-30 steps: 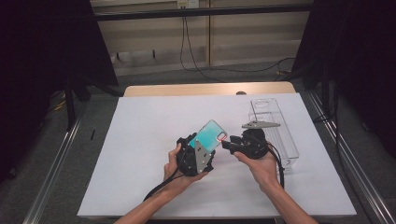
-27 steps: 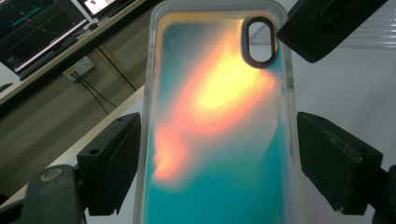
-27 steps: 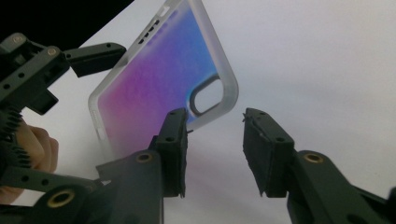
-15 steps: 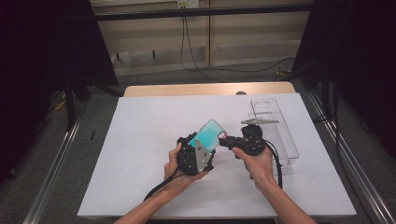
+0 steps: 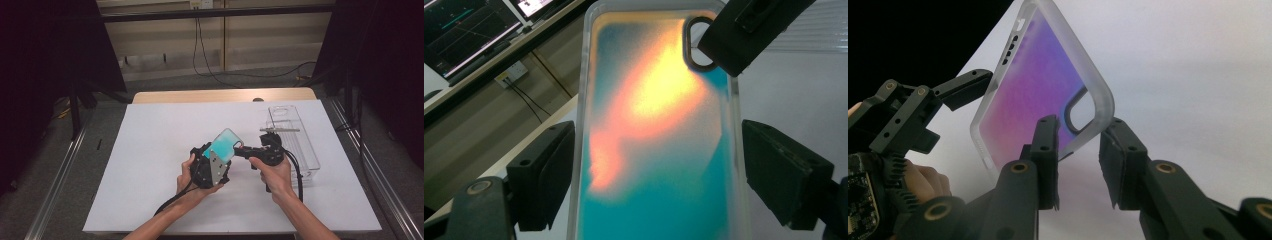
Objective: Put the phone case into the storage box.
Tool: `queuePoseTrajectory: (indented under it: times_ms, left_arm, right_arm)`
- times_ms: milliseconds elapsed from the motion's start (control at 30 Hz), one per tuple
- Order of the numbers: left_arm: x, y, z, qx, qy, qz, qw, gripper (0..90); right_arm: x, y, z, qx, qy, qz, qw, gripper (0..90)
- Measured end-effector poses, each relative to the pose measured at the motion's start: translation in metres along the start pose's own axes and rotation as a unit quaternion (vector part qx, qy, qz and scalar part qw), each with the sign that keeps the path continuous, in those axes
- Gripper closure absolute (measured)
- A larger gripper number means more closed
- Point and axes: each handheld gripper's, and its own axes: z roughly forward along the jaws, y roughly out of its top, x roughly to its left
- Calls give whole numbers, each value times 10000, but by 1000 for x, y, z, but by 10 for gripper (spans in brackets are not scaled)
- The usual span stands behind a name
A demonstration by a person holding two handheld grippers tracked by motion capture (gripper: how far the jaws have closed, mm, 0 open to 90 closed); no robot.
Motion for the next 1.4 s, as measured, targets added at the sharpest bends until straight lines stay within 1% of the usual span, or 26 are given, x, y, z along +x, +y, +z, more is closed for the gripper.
queuePoseTrajectory:
  times_ms: [100, 167, 267, 367, 433, 500, 533, 600, 667, 833, 867, 900, 933, 967, 1033, 1067, 1100, 1200, 1233, 1267, 1300, 1367, 1400]
  left_arm:
    - [-1, -1, 1, -2, -7, -5, 10000, 173]
    - [-1, -1, 1, 12, -19, 3, 10000, 173]
    - [-1, -1, 1, 18, -18, -10, 10000, 173]
    - [0, -2, 3, 48, -19, -65, 10000, 173]
    - [0, -2, 4, 45, -13, -69, 10000, 173]
    - [1, -2, 4, 39, -16, -71, 10000, 172]
    - [1, -2, 4, 56, -33, -55, 10000, 172]
    - [2, -2, 4, 73, -84, -83, 9999, 171]
    - [2, -2, 4, 50, -77, -85, 9999, 171]
    - [6, -1, 5, 4, -175, -223, 9996, 167]
    - [7, 0, 5, 23, -232, -279, 9993, 161]
    - [8, 0, 5, 42, -339, -365, 9988, 163]
    - [9, 0, 5, 19, -389, -438, 9983, 176]
    - [9, 0, 5, 27, -415, -432, 9982, 184]
    - [10, 0, 6, -19, -434, -482, 9979, 180]
    - [11, 0, 5, -15, -449, -485, 9978, 171]
    - [12, 0, 6, -47, -451, -528, 9976, 156]
    - [16, -1, 6, -74, -551, -674, 9962, 112]
    - [18, -1, 6, -85, -600, -730, 9955, 101]
    - [20, -1, 6, -134, -705, -849, 9938, 91]
    - [22, -1, 5, -134, -755, -894, 9930, 89]
    - [25, -2, 5, -193, -855, -1056, 9905, 82]
    - [26, -2, 4, -197, -831, -1077, 9905, 78]
  right_arm:
    - [-1, 0, 0, 44, 40, 83, 9999, 700]
    - [-3, 0, 1, 46, 106, 199, 9997, 715]
    - [-2, -1, 1, 50, 174, 254, 9995, 756]
    - [-1, -1, 0, 7, 268, 319, 9991, 797]
    - [0, -2, 0, -14, 294, 316, 9991, 813]
    - [1, -3, 0, -50, 346, 364, 9987, 823]
    - [2, -3, -1, -63, 336, 358, 9988, 824]
    - [2, -3, -1, -53, 364, 322, 9988, 825]
    - [1, -3, -1, -59, 449, 395, 9982, 827]
    - [2, -2, -4, -110, 418, 300, 9986, 828]
    - [3, -2, -4, -140, 436, 304, 9985, 832]
    - [3, -2, -4, -163, 426, 293, 9985, 836]
    - [4, -2, -5, -151, 435, 291, 9985, 839]
    - [4, -2, -5, -162, 452, 281, 9985, 839]
    - [5, -1, -6, -212, 391, 208, 9988, 839]
    - [4, -1, -7, -213, 389, 227, 9988, 839]
    - [4, -1, -7, -232, 393, 238, 9987, 839]
    - [3, 0, -8, -268, 360, 219, 9988, 840]
    - [2, 0, -9, -277, 351, 211, 9988, 839]
    - [2, 0, -9, -295, 337, 201, 9988, 840]
    - [1, 1, -10, -327, 349, 199, 9987, 839]
    - [1, 1, -10, -345, 337, 194, 9986, 840]
    - [1, 1, -11, -356, 321, 187, 9987, 840]
